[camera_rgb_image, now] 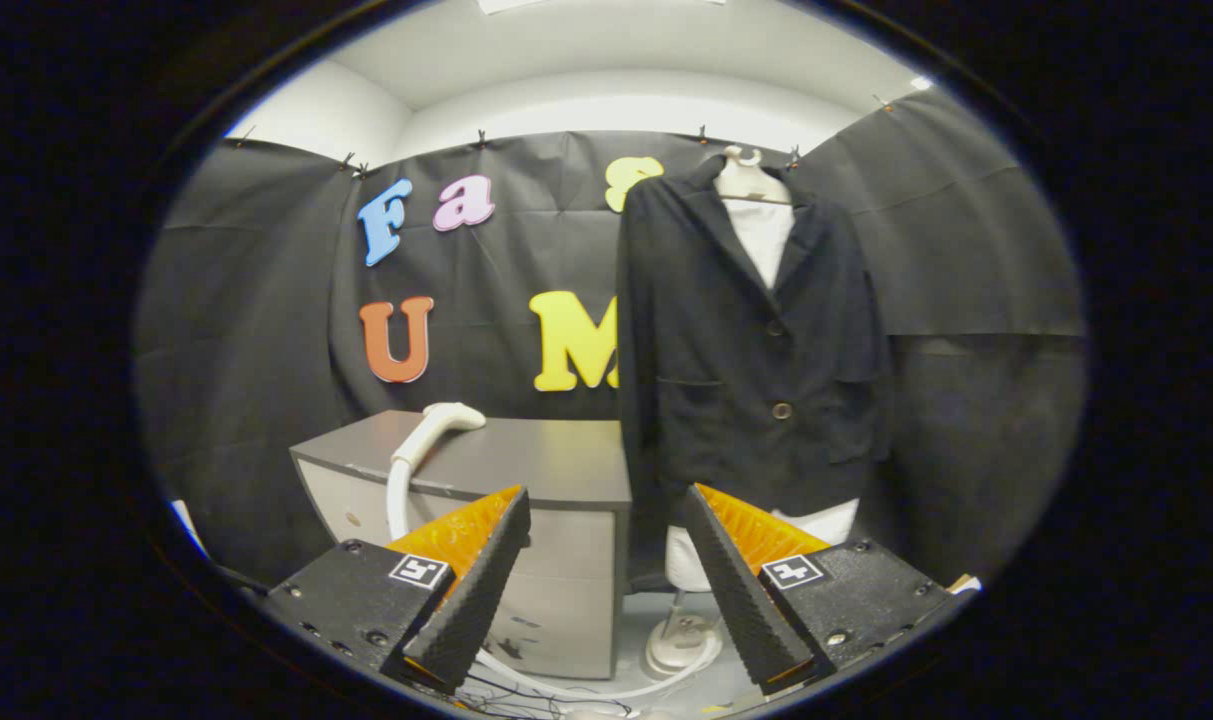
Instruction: Iron the clothes twice with a garment steamer, once on the left side and once on the right side.
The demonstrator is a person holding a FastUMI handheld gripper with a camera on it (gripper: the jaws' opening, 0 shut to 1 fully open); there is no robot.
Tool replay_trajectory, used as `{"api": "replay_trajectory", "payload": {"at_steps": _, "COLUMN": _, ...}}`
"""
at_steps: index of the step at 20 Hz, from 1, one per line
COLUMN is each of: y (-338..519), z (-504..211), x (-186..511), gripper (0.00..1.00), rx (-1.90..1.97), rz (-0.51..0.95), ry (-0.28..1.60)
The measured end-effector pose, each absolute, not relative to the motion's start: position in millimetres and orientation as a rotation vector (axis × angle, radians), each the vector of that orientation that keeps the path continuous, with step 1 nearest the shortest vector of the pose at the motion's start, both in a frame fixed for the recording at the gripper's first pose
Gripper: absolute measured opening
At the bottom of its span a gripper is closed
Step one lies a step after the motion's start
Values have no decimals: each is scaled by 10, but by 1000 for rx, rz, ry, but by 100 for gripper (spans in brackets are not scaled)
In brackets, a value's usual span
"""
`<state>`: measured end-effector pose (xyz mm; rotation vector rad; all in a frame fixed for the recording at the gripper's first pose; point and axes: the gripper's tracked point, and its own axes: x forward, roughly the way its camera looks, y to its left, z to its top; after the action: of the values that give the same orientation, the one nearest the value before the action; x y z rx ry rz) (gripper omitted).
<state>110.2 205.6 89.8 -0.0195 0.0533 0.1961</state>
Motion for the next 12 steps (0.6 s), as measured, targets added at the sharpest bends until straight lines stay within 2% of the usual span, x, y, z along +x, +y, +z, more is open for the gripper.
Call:
{"api": "replay_trajectory", "payload": {"at_steps": 7, "y": 3469, "z": 900, "x": 1962, "gripper": 99, "rx": -21, "rz": 358, "ry": 208}}
{"api": "replay_trajectory", "payload": {"at_steps": 12, "y": 4271, "z": 694, "x": 2466, "gripper": 97, "rx": -58, "rz": 422, "ry": 294}}
